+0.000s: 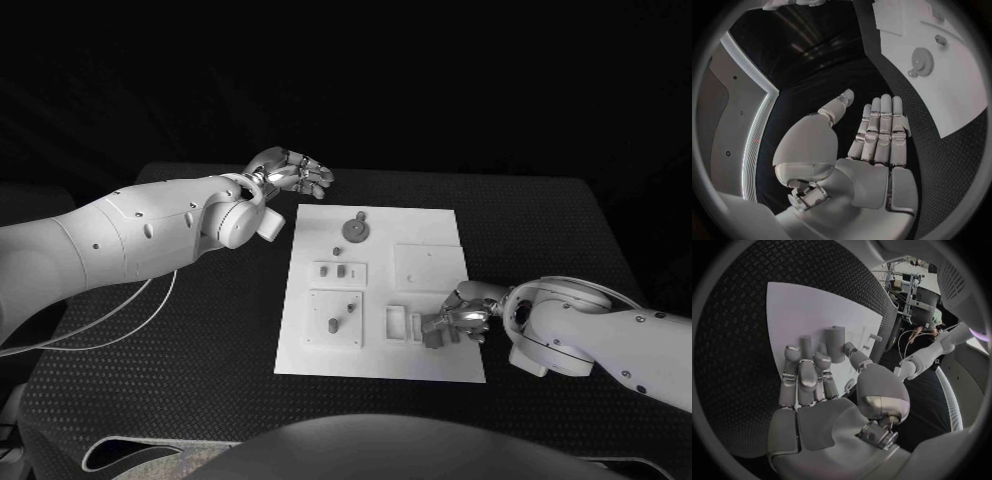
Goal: Assemble the parts on the task board
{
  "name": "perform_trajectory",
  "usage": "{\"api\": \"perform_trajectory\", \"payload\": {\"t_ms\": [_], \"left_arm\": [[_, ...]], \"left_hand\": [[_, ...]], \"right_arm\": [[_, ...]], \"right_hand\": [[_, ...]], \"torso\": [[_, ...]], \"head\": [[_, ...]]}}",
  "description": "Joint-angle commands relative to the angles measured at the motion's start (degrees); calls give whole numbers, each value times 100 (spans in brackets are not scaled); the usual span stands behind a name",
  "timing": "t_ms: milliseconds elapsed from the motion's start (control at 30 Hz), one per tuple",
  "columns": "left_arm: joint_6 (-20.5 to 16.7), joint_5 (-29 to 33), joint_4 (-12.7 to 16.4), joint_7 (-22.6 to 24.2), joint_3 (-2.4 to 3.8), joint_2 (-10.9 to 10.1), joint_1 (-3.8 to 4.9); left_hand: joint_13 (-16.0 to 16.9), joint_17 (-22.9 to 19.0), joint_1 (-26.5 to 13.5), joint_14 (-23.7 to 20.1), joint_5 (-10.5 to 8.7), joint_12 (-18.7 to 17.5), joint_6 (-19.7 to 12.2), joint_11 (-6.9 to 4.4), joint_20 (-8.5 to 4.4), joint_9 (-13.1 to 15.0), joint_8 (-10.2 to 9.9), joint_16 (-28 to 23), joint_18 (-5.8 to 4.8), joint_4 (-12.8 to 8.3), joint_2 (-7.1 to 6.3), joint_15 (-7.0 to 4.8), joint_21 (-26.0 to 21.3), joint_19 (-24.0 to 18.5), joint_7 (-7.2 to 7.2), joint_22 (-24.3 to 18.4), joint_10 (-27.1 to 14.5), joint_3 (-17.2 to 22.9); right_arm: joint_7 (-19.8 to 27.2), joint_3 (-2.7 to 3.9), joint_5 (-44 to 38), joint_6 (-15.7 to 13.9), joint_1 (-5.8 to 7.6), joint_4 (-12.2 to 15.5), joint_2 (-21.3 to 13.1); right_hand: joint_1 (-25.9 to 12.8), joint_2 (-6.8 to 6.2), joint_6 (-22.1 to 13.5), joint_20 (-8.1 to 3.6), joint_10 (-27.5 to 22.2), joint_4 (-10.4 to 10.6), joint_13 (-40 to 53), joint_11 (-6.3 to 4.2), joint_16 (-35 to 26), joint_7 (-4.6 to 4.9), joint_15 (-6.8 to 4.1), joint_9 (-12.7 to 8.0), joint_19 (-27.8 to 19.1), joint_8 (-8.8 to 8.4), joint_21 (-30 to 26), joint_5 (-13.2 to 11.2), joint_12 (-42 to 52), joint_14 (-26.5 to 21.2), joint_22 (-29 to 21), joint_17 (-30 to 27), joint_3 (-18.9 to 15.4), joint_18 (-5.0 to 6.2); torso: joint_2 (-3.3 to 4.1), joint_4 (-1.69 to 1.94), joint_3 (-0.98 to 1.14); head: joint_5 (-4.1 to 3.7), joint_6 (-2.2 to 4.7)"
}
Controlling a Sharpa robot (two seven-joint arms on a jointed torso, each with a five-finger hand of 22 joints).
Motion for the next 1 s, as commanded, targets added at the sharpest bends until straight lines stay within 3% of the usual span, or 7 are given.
{"api": "perform_trajectory", "payload": {"t_ms": [33,267,500,767,1000], "left_arm": [[69,32,22,53,5,3,7],[71,32,22,50,5,12,7],[84,32,25,36,5,16,8],[101,32,45,14,5,36,8],[101,32,64,22,5,39,8]], "left_hand": [[-3,8,-43,27,0,0,-2,-5,28,-8,15,-39,-13,12,2,0,12,-11,-14,-8,13,-33],[-3,13,-42,28,0,1,-1,-6,28,-8,17,-42,-13,11,2,0,12,-12,-15,-9,14,-33],[-3,16,-42,28,0,1,0,-6,28,-9,18,-45,-13,10,1,0,12,-12,-15,-10,15,-33],[-4,22,-43,25,-1,1,1,-6,29,-10,19,-52,-14,8,-5,1,11,-15,-16,-12,15,-35],[-4,28,-46,24,0,1,1,-7,30,-11,20,-58,-15,11,-4,3,11,-17,-16,-14,17,-35]], "right_arm": [[51,3,119,-140,45,130,-72],[-137,6,1208,-142,335,198,-89],[-298,5,1674,-74,362,152,91],[-386,-8,1678,-40,364,30,354],[-376,-38,1443,-163,362,-82,546]], "right_hand": [[292,251,418,10,49,-374,-11,-8,14,134,-121,12,43,25,39,24,21,165,115,5,482,39],[268,226,457,9,68,-377,-24,-18,13,123,-128,12,54,29,48,24,23,177,114,-1,506,39],[229,204,480,12,70,-369,-35,-22,8,118,-132,11,51,27,50,23,18,173,114,-13,511,39],[140,213,496,19,68,-349,-50,-25,2,116,-135,4,46,12,52,23,11,164,113,-29,519,39],[72,160,505,21,63,-343,-57,-26,0,114,-138,-2,44,0,56,23,11,161,113,-31,518,39]], "torso": [[-1,-3,-1],[-1,-2,-4],[4,1,3],[2,5,-5],[4,7,6]], "head": [[0,0],[-44,0],[-28,0],[-7,0],[-2,0]]}}
